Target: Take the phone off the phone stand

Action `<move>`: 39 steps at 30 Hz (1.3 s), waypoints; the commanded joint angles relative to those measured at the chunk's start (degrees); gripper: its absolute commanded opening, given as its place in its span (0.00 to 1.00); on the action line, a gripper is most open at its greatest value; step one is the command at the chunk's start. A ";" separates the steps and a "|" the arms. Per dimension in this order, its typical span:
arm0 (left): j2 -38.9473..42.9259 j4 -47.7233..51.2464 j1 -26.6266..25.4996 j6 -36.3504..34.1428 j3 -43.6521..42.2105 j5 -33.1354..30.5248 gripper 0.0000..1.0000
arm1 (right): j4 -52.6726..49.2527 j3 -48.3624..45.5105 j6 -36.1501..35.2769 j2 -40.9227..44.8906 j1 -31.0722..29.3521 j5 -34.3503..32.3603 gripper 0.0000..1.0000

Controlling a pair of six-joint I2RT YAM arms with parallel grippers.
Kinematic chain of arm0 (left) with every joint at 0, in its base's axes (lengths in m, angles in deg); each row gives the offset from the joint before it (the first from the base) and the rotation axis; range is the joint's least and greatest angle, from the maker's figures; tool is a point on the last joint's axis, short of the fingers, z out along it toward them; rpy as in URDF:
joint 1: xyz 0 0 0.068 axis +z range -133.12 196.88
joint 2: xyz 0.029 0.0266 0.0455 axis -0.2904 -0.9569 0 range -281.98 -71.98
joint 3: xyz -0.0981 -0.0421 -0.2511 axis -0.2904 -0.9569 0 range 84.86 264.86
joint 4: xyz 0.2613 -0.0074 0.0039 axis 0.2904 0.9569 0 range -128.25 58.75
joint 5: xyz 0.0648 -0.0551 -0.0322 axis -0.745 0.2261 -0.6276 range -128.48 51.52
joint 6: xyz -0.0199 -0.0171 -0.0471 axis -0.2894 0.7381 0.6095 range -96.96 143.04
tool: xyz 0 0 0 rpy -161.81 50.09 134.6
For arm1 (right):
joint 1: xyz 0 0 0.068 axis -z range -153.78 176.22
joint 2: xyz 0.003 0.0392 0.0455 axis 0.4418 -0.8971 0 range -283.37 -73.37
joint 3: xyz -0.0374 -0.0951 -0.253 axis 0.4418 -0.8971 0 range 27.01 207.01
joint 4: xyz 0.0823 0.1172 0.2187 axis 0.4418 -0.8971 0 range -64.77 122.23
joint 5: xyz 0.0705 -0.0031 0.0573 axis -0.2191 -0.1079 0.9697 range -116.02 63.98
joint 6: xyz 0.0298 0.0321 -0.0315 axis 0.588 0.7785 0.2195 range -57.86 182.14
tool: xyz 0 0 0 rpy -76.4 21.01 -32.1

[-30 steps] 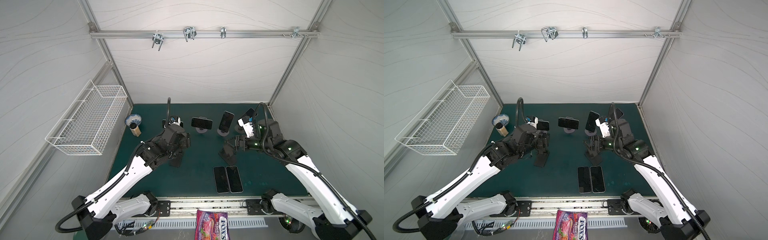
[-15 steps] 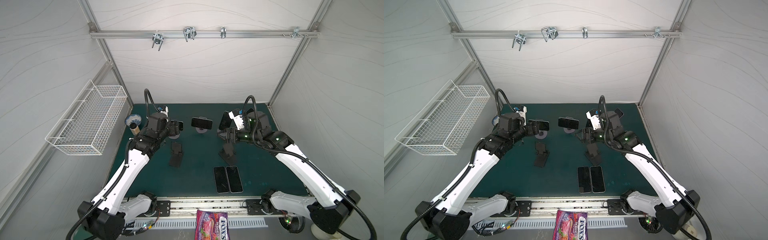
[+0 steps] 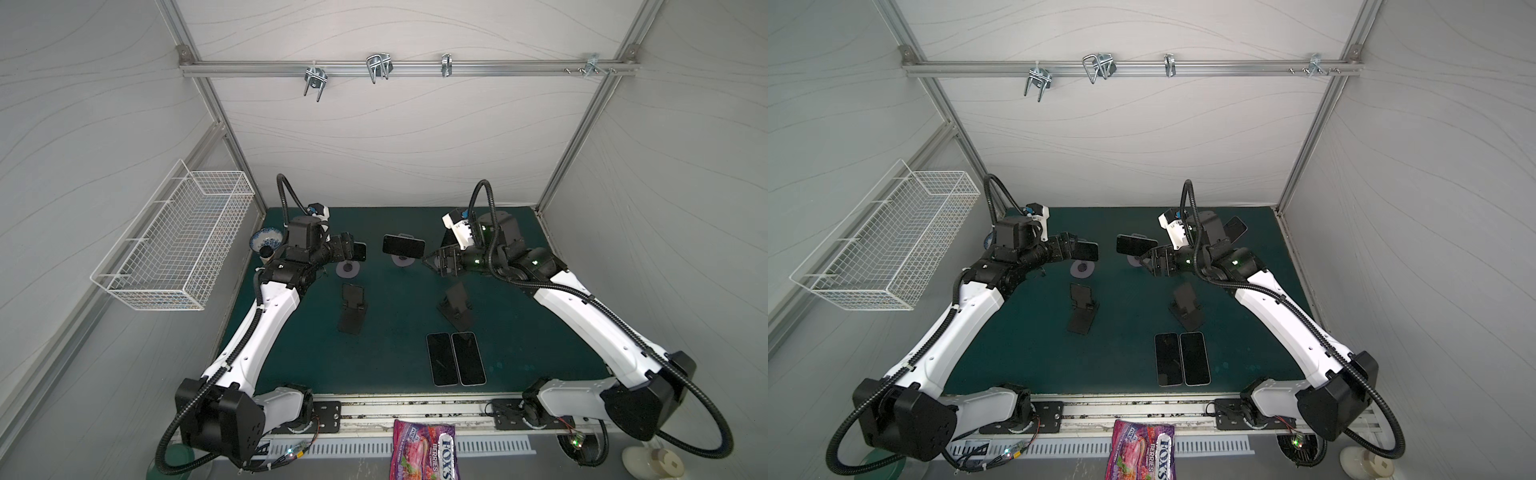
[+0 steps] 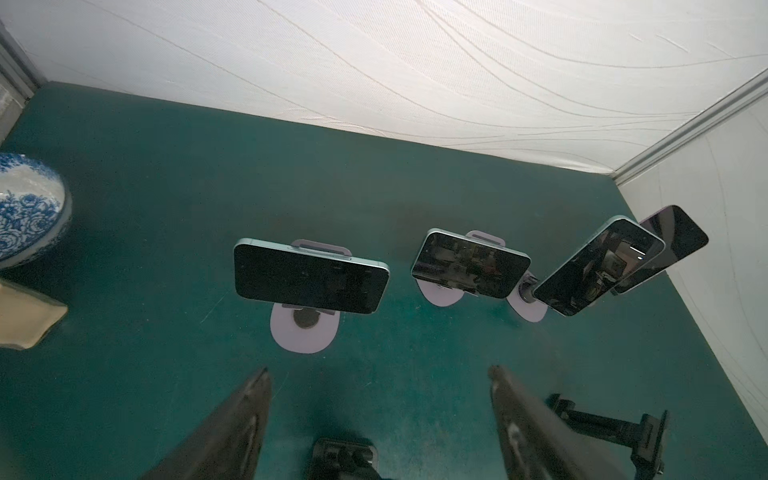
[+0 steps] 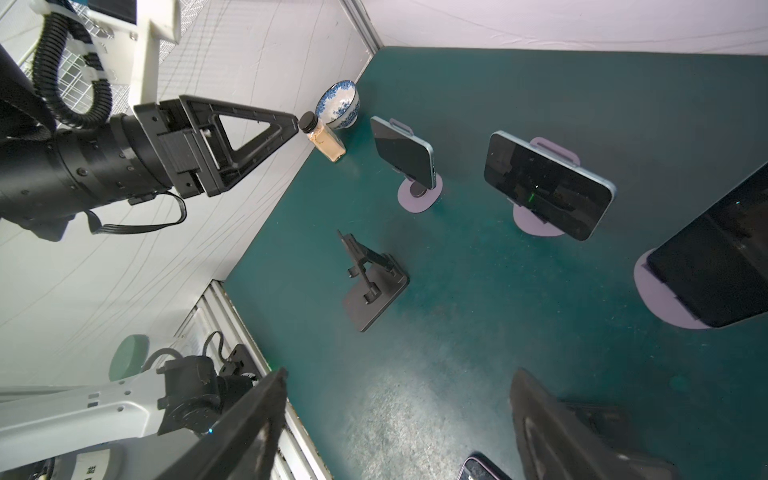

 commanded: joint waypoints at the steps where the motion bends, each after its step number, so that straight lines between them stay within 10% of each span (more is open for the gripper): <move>1: -1.37 -2.37 2.67 2.40 2.72 1.90 0.84 | 0.72 1.44 -4.64 -0.67 -0.32 -1.12 0.85; 39: -20.14 -4.53 15.54 34.50 1.50 11.34 0.85 | 11.92 22.48 -7.82 -37.42 -2.88 11.43 0.78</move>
